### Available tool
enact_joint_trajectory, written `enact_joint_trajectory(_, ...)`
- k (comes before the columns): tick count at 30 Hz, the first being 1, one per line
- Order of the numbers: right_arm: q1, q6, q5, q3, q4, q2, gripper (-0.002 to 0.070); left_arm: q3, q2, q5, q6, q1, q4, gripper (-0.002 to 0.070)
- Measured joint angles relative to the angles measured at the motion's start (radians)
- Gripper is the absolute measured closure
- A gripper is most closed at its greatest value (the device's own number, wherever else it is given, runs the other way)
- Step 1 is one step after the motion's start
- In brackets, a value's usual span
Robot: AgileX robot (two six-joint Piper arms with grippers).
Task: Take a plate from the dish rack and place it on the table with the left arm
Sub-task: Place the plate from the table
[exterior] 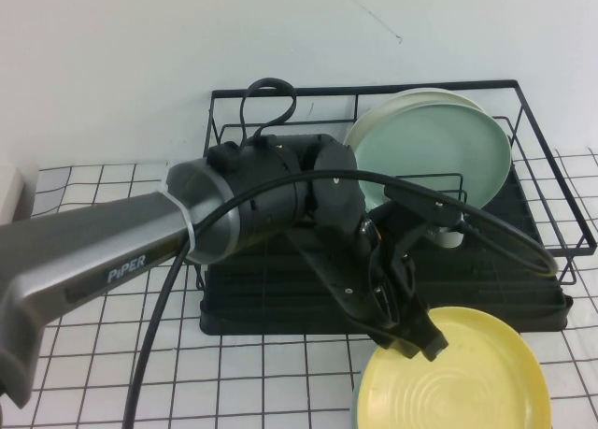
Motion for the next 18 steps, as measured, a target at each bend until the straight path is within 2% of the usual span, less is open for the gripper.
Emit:
enact_joint_trajectory(6,0.0,0.0,0.0,0.0,0.0,0.0,0.0678,0.0,0.002,-0.016,0.0,0.0,0.043,0.0358)
enact_joint_trajectory(9,0.0,0.0,0.0,0.0,0.0,0.0,0.0678,0.0,0.002,-0.028,0.0,0.0,0.044,0.0298)
enact_joint_trajectory(14,0.0,0.0,0.0,0.0,0.0,0.0,0.0678,-0.028,0.002,-0.021,-0.003,0.0,0.074,0.0266)
enact_joint_trajectory(18,0.0,0.0,0.0,0.0,0.0,0.0,0.0678,-0.068,0.002,0.006,-0.003,0.0,0.082,0.0288)
